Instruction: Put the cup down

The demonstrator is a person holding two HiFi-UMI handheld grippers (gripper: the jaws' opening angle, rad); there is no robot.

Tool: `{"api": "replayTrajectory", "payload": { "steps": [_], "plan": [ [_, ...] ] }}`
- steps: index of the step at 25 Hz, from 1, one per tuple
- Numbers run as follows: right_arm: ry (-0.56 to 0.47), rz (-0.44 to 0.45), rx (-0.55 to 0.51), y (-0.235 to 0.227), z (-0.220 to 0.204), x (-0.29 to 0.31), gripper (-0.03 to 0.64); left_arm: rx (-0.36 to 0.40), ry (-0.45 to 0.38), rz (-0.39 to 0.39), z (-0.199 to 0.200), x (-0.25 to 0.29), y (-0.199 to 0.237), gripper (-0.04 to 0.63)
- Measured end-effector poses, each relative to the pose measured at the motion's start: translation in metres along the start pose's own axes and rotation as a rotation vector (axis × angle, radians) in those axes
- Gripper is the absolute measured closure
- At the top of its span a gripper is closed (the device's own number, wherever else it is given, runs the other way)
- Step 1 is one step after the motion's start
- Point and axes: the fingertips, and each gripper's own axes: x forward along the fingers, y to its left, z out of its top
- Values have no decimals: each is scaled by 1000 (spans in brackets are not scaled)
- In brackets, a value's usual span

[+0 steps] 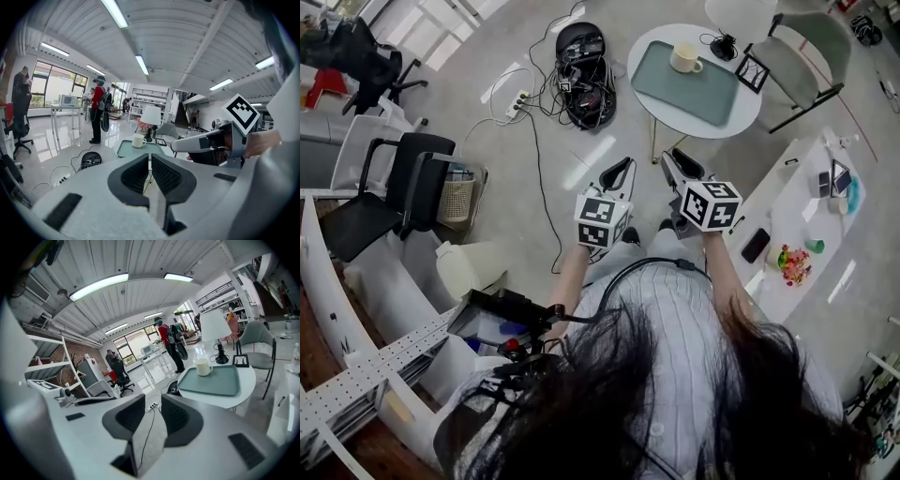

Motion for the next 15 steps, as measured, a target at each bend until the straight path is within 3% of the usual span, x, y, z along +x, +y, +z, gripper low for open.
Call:
{"api": "replayTrajectory", "payload": {
  "steps": [8, 15],
  "plan": [
    [-5, -18, 3, -6, -7, -25, 508, -3, 4, -12, -3, 0, -19, 577],
    [-18, -17, 14, -20, -19, -74, 525, -1, 5, -33, -8, 1, -69, 577]
  ]
}}
